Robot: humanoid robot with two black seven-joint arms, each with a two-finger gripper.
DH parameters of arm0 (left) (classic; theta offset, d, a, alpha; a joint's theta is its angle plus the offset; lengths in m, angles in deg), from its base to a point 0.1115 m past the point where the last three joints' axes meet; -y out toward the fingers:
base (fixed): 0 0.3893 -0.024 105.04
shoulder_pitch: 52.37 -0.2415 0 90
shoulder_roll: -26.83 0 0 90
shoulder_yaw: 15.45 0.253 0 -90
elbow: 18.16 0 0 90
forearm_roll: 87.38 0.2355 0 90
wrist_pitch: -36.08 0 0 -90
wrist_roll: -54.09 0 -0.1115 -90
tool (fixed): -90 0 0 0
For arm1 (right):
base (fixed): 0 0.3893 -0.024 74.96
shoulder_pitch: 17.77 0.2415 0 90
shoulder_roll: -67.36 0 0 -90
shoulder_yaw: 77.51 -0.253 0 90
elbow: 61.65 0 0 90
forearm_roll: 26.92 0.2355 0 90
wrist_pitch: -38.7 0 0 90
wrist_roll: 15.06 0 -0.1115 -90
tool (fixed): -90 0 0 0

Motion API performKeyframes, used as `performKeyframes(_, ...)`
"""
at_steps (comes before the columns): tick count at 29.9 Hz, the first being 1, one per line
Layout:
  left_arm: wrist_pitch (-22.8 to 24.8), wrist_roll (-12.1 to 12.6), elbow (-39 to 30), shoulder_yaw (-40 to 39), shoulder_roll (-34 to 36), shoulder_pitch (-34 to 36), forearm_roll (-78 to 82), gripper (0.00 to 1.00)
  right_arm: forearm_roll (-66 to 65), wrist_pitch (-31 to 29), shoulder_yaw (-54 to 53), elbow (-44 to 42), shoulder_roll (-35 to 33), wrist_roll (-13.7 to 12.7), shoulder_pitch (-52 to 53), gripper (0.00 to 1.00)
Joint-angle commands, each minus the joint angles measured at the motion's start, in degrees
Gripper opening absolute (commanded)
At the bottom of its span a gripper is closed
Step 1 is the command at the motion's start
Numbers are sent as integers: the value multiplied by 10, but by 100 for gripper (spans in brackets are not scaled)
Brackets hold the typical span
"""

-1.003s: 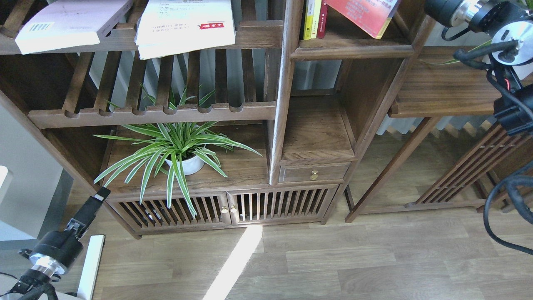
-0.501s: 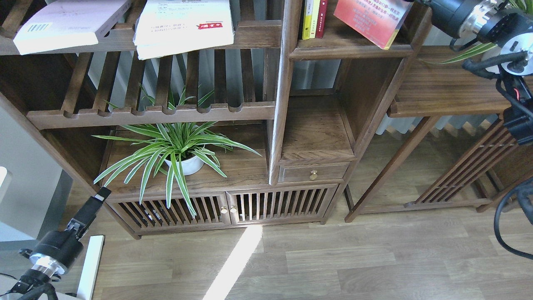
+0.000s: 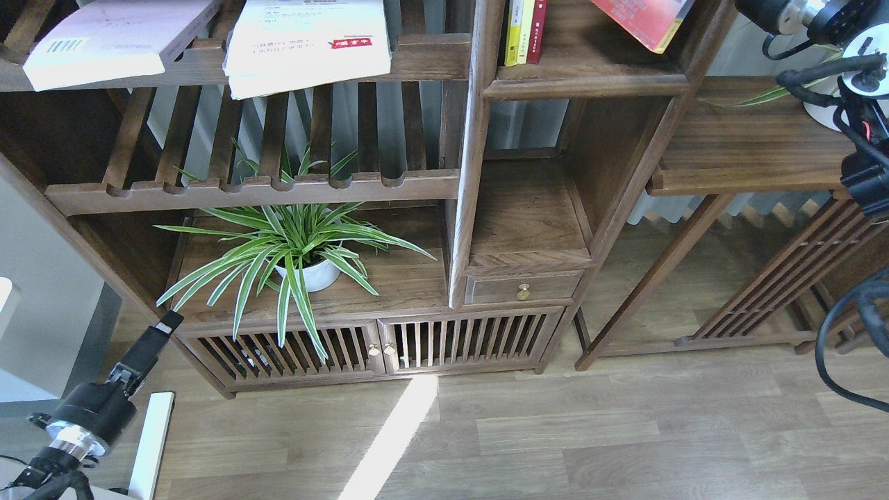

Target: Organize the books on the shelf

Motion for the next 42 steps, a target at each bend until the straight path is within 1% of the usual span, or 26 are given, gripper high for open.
performKeyframes(1,0,2,0,4,-4,0,1,98,-4,11,3,-1,17,0,3,6)
performKeyframes(6,0,2,0,5,-5,0,0,98,-34,13,-1,-10,33,1,4,6)
performKeyframes(12,0,-2,1,3,-5,-6,0,98,-47,13,-2,-57,45,20,14,6)
performKeyframes(17,0,0,1,6,-13,-8,0,98,-50,24,-2,-72,69,24,23,6)
performKeyframes(21,0,1,0,6,-16,-6,0,98,-49,66,-3,-74,108,41,28,8)
performKeyframes(26,0,-1,0,0,-16,-3,-1,98,-49,68,-2,-90,115,50,30,7)
performKeyframes(29,0,-2,0,0,-16,-5,-1,98,-49,69,-1,-110,118,63,36,7)
performKeyframes(33,0,-1,0,3,-18,-9,0,98,-51,70,5,-130,128,65,48,7)
performKeyframes(38,0,0,0,3,-26,-7,0,98,-61,71,5,-134,143,65,45,10)
performKeyframes(42,0,-1,0,0,-26,-8,-1,98,-61,72,5,-146,151,65,47,11)
